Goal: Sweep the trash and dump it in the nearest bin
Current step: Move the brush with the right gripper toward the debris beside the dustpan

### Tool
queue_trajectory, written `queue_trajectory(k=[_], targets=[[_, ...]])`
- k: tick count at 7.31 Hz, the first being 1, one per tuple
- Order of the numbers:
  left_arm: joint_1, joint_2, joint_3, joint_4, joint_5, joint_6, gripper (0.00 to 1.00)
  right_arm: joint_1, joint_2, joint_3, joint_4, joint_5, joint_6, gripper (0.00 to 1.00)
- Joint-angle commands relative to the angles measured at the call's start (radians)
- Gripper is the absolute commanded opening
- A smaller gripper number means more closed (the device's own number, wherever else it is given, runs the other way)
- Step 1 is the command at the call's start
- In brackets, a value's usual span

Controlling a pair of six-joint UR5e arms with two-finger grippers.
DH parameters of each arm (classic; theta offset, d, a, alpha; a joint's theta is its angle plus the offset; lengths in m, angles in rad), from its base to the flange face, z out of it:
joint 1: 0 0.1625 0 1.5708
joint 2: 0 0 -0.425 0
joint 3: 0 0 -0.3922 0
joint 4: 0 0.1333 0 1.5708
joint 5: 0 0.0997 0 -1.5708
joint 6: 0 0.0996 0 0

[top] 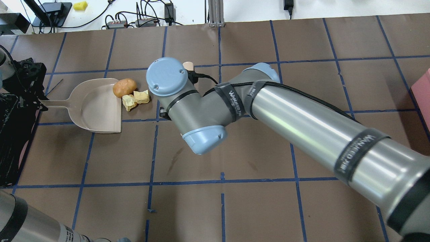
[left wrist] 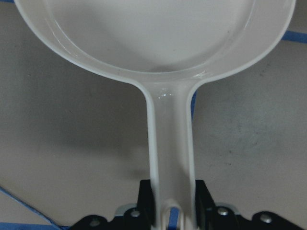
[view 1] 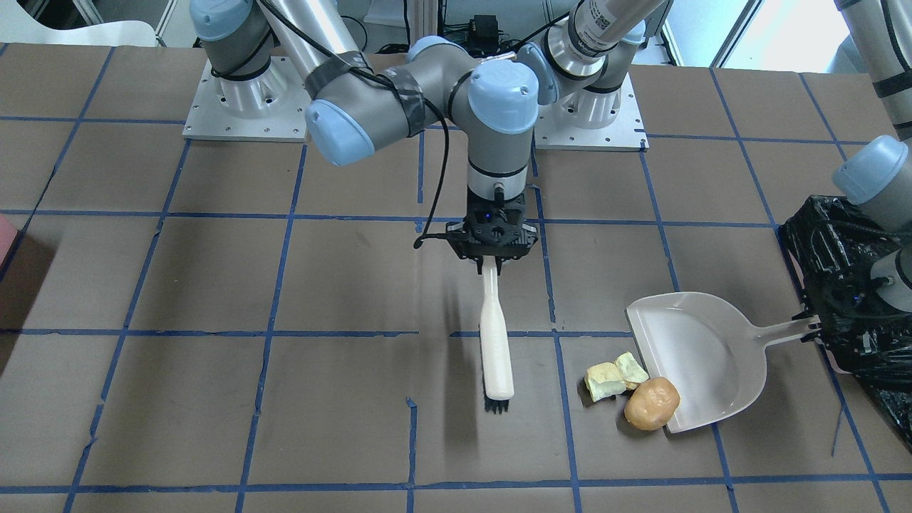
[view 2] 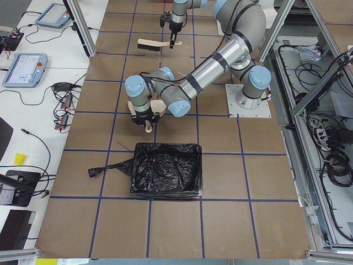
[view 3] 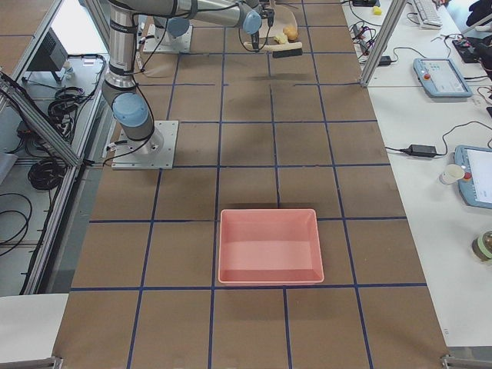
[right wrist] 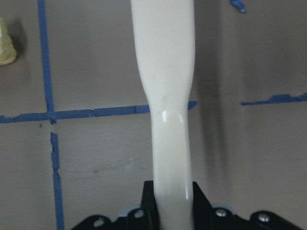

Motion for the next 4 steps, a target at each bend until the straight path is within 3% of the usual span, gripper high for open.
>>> queue_trajectory(k=[1, 4], targets=[[0.0, 0.0, 0.003, 0.0, -0.001, 0.001, 0.08, 0.077, 0.109, -0.177, 0.123, 0.005, 0.056, 0.21], [0.0, 0.0, 0.003, 0.0, -0.001, 0.001, 0.08, 0.077, 0.111, -0.199, 0.2, 0.063, 0.062, 0.22]])
